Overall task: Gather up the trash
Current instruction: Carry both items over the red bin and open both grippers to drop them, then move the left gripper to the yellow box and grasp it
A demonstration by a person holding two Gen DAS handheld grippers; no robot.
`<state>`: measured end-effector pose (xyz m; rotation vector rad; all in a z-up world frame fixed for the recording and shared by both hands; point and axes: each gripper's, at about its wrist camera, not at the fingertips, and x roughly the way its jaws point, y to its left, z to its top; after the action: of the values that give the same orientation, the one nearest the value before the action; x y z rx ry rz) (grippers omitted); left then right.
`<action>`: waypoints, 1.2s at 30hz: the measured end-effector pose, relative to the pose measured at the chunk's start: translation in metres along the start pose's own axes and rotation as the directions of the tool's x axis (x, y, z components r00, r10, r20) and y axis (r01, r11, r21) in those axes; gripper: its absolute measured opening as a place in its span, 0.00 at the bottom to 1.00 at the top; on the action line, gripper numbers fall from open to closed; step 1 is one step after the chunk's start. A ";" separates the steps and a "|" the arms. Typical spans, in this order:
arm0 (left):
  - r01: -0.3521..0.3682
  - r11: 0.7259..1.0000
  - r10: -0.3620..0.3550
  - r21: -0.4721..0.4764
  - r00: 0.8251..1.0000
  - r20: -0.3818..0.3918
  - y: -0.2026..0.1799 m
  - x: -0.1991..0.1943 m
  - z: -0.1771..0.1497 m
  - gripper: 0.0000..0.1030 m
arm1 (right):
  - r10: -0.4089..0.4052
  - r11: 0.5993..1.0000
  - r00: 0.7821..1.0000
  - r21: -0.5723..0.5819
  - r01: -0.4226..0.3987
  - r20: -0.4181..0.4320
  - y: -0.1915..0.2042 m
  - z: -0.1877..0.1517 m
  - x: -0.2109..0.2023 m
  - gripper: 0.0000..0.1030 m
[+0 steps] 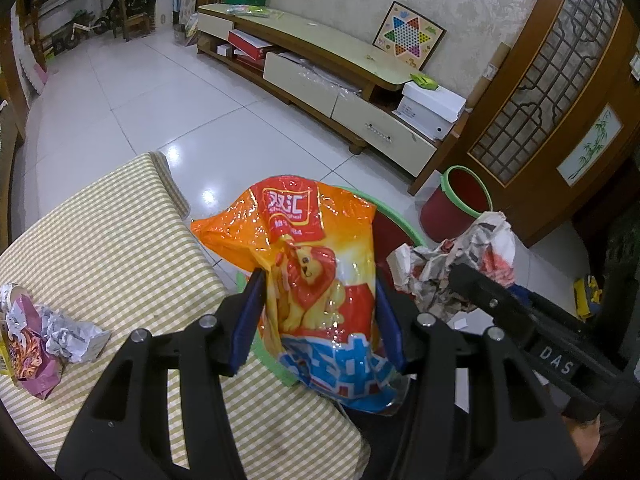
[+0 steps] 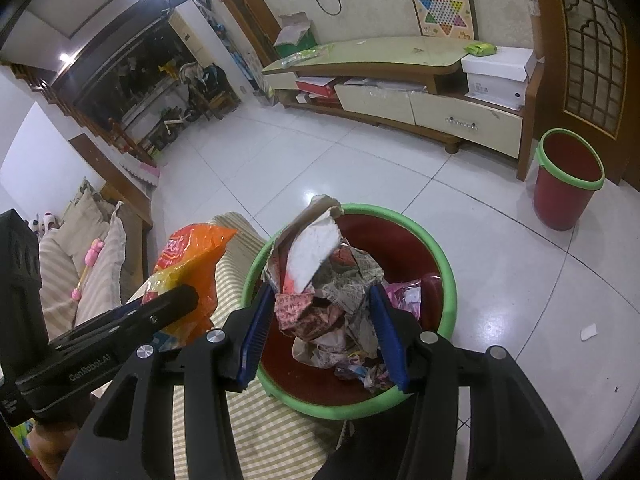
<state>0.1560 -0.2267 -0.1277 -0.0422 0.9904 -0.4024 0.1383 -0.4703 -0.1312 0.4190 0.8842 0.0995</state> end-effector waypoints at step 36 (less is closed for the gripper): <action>0.006 0.995 0.000 -0.102 0.999 0.054 0.035 -0.028 -0.005 0.73 | -0.007 0.998 1.000 -0.064 0.006 -0.013 0.026 -0.002 0.003 0.69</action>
<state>0.1493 -0.1833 -0.1151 -0.1461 0.9576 -0.3516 0.1415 -0.4455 -0.1244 0.3563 0.8928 0.1239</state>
